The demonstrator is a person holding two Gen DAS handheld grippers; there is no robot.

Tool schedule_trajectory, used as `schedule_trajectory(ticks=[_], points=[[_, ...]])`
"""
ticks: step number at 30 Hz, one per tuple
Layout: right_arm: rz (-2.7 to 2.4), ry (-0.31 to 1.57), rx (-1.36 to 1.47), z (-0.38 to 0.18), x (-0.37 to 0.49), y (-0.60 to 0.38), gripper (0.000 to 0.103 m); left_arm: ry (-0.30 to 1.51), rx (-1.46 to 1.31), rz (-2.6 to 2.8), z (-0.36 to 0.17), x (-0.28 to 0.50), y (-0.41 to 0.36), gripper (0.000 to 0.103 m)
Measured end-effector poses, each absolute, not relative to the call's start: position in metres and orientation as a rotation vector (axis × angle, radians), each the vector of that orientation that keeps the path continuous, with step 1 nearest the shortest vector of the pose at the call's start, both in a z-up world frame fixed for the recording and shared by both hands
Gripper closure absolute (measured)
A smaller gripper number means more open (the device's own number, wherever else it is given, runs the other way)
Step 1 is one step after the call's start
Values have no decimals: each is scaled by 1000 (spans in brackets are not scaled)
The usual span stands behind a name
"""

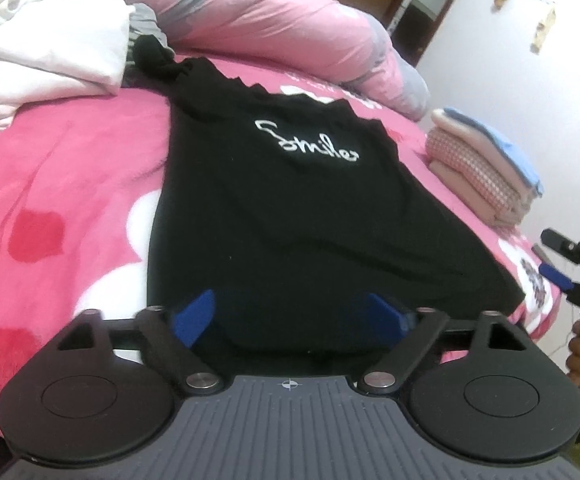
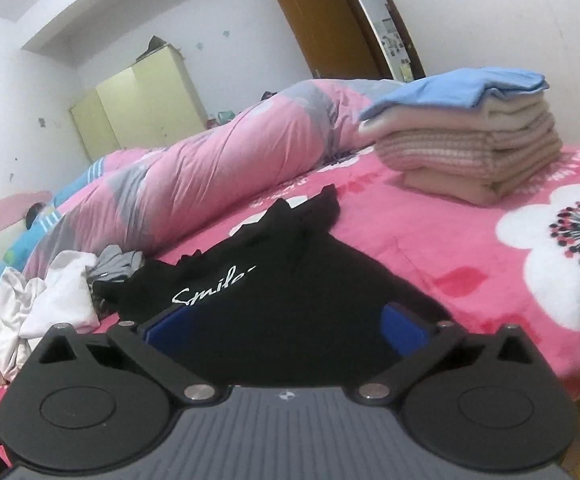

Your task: Fold clothes

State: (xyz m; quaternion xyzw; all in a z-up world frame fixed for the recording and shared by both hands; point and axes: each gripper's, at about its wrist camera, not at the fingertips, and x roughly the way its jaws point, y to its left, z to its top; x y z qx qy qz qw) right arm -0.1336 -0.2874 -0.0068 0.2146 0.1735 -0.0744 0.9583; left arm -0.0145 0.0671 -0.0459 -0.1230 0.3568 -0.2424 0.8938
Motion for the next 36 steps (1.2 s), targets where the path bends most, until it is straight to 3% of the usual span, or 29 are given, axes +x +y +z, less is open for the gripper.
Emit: schedule_trajectory(ticks=[4,24,36], points=[[-170,338,410,-4,-138,-278,0,708,-254,-495,-40,-20,65,0],[-139,216,246,7,-139,-247,0,676,-395,-474,-32,-13,65,0],[-60,103,224,127,-22,-302,0,443,-262,-389,28,83,82,0]])
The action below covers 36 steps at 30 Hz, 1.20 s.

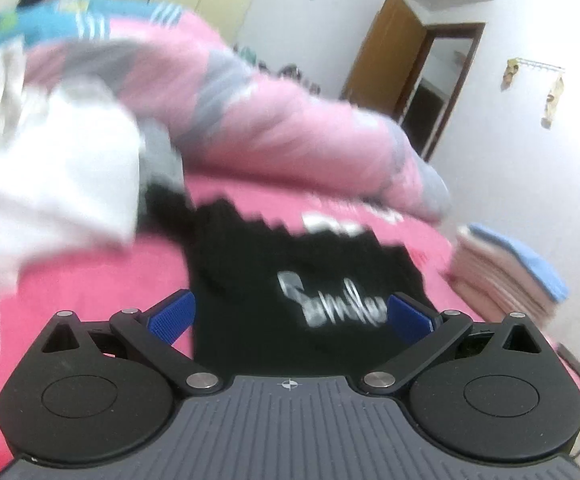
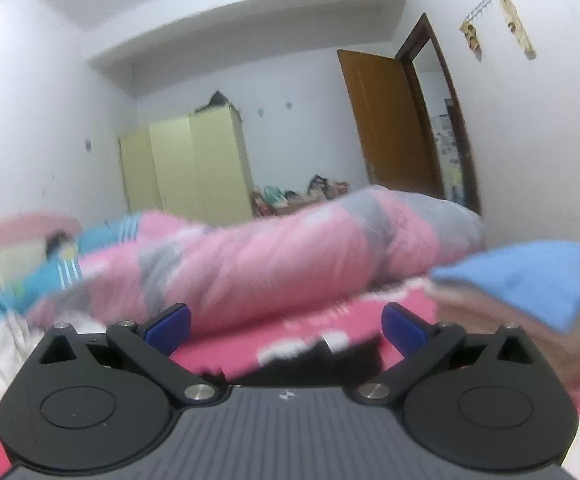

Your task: Fold clothes

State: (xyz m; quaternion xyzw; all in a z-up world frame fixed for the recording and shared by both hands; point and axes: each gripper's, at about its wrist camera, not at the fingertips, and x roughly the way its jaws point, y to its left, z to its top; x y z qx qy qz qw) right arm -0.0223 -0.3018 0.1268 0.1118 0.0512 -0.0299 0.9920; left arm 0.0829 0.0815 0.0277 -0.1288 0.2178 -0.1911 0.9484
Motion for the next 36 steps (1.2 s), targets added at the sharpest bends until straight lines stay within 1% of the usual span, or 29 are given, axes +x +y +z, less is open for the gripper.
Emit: schedule_trajectory(ticks=[3,6,9,10,12,13,15,16,17,19,25,27,28,29,32,34,35,36], points=[[-36,88,230,152,25,-318,0,394,-179,-367,43,130,75,0],[-3,141,243,158,88,-332,0,387,-84,-343,48,189,57,0],[67,235,221,141,161,-340,1,412,-22,-355,36,250,36,2],[86,279,203,132,187,-341,2,425,-2,-358,31,270,27,5],[115,378,140,110,233,-339,9,458,34,-381,16,306,11,6],[123,420,110,97,254,-339,11,475,52,-397,8,322,2,9],[144,509,61,67,295,-341,22,523,82,-416,-9,351,-11,19],[154,551,38,53,315,-342,24,551,97,-422,-17,364,-16,26],[160,582,18,40,329,-343,26,573,107,-422,-23,375,-18,30],[178,640,-20,16,356,-345,26,599,110,-414,-31,392,-15,30],[373,692,-109,-16,398,-336,26,676,26,-440,-35,427,22,28],[450,719,-162,-21,406,-324,29,705,47,-495,-38,432,29,28],[474,736,-179,-24,409,-318,31,713,59,-516,-39,434,31,28],[495,753,-198,-27,411,-313,36,715,66,-528,-42,436,32,28],[488,780,-218,-34,417,-303,38,731,84,-548,-51,440,32,28],[489,796,-194,-38,421,-302,44,725,92,-544,-55,441,29,31],[493,798,-190,-38,421,-302,49,707,90,-549,-55,440,28,32],[492,794,-190,-38,420,-302,51,688,83,-562,-53,438,28,32]])
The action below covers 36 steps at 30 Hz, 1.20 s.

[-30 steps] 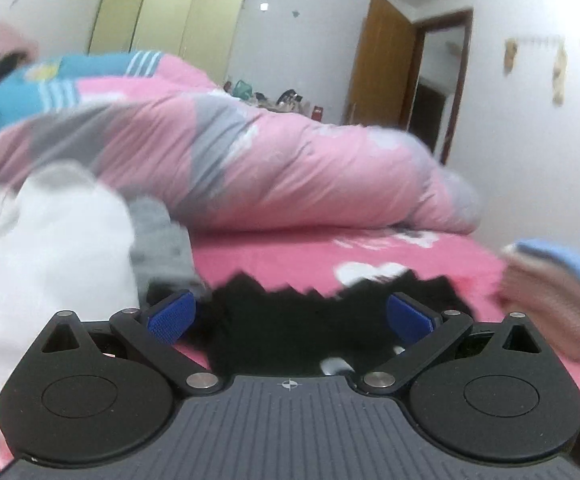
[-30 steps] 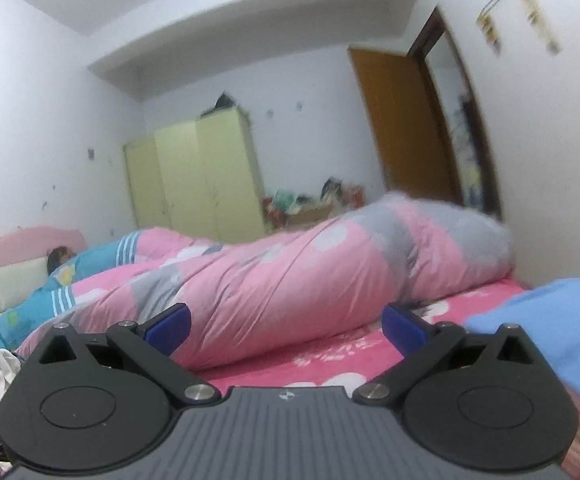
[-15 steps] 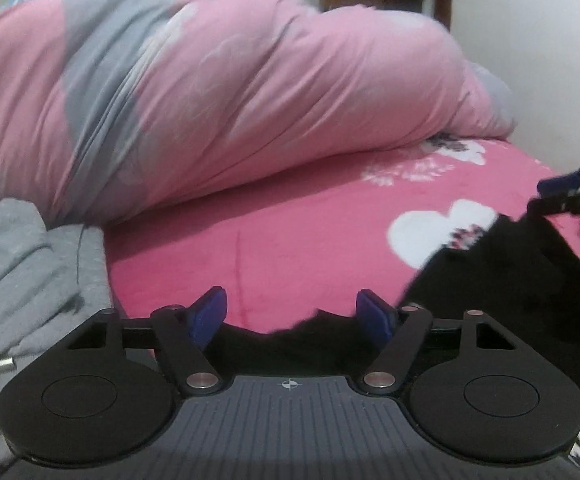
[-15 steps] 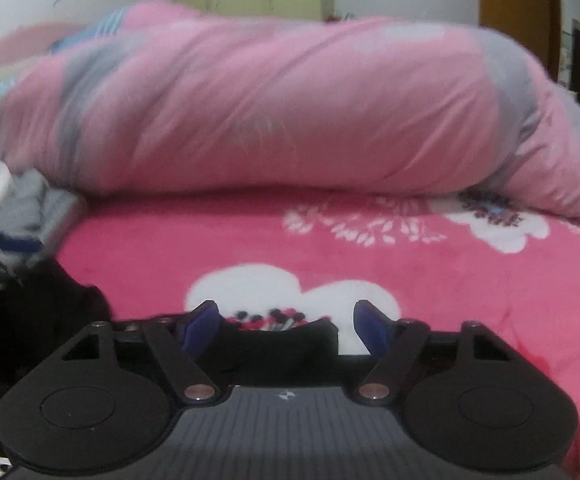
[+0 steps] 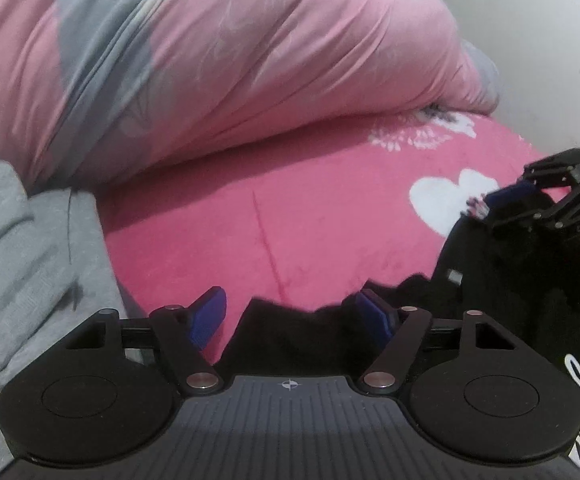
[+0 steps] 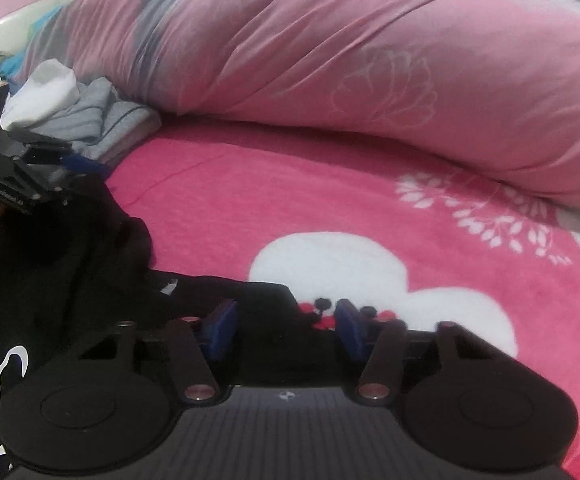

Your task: Fold clothes

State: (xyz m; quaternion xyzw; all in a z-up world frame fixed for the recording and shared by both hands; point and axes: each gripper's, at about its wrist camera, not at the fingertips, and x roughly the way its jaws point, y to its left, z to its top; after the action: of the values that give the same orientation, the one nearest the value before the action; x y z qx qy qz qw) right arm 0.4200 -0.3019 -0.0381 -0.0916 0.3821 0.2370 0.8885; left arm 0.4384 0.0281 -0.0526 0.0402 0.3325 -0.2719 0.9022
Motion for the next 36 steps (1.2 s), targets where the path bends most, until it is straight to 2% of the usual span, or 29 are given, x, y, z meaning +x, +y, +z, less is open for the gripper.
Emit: schedule_trajectory(ticks=[4,6,8,11,12,15,17,19,20,22,23,28,32,36], points=[[479,794,-170,-35,419,-309,56,638,92,-651,-46,430,18,34],[485,802,-153,-36,421,-309,57,653,126,-663,-47,428,4,46],[494,804,-159,-40,421,-305,58,683,181,-669,-52,427,-12,50],[484,818,-170,-46,424,-299,67,722,282,-659,-64,427,-31,62],[471,821,-181,-48,425,-298,72,730,304,-648,-67,427,-35,64],[434,813,-160,-50,428,-300,76,728,319,-622,-70,426,-37,71],[407,805,-135,-51,431,-304,76,726,314,-602,-71,427,-36,85],[397,810,-124,-54,433,-305,77,727,313,-588,-72,427,-37,94],[394,810,-140,-57,432,-302,84,728,313,-583,-72,427,-37,99],[389,805,-170,-62,430,-297,96,711,334,-566,-72,423,-39,101],[381,786,-178,-60,427,-295,98,690,345,-552,-71,419,-40,101],[308,605,-138,-34,408,-299,99,576,240,-455,-52,408,-20,102],[273,564,-106,-27,411,-303,99,563,185,-398,-52,413,-6,102],[246,589,-132,-48,421,-291,99,566,213,-357,-64,415,-9,102]])
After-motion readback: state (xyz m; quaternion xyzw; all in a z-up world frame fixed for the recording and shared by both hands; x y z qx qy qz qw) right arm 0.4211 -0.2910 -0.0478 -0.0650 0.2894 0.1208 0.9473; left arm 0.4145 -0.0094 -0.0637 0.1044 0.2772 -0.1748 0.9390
